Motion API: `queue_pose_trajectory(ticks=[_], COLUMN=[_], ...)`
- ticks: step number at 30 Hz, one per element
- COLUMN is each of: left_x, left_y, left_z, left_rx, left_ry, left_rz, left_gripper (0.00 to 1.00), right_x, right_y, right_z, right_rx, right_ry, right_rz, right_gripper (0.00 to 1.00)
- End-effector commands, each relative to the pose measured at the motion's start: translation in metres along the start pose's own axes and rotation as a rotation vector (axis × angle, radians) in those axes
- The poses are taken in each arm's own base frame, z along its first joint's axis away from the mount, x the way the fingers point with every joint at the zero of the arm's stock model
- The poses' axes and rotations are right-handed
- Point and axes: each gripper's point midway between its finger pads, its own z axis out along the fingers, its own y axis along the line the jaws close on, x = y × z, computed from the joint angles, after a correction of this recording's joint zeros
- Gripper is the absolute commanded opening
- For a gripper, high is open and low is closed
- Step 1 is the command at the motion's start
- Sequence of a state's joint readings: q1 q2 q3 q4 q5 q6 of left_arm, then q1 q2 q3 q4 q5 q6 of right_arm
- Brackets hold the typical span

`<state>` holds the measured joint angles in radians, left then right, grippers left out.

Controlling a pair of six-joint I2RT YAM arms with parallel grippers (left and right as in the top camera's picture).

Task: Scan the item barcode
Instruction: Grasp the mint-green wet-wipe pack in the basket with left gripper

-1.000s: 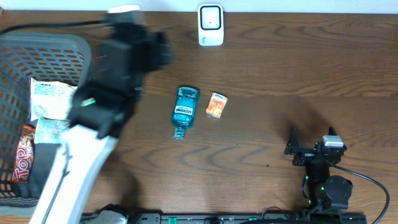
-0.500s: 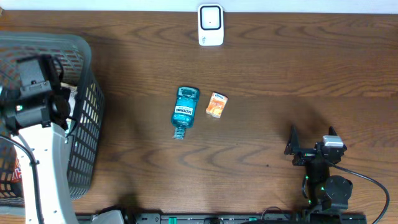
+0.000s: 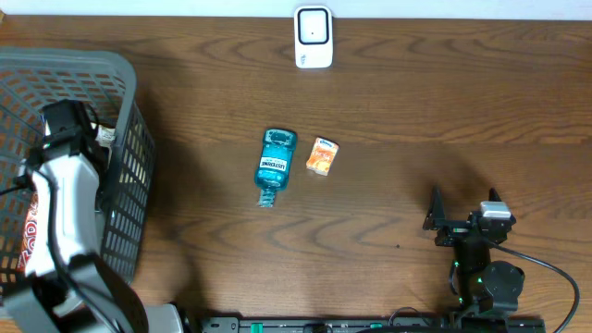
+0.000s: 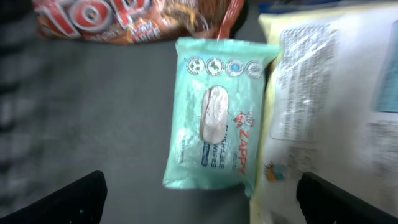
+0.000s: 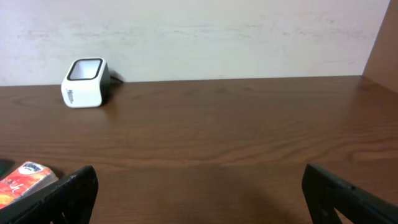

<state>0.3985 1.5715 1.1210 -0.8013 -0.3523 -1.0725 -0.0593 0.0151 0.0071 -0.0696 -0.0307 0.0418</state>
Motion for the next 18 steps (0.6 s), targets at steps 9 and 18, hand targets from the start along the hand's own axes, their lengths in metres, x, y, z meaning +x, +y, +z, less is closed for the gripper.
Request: queue_pose_trajectory(ticks=[9, 18], left_x=[0.025, 0.035], left_y=[0.014, 0.027], left_z=[0.061, 0.072], left_rx=[-0.171, -0.204], left_ry=[0.084, 0.098], left_rz=[0.052, 0.065], left_gripper=[0.98, 0.94], right_x=[0.001, 0.001], right_y=[0.001, 0.001], right_z=[0.0, 0.0], right_rx=[-0.006, -0.006], right_ry=[0.001, 0.001], right_rz=[0.009, 0.009], right_gripper=[0.99, 0.99])
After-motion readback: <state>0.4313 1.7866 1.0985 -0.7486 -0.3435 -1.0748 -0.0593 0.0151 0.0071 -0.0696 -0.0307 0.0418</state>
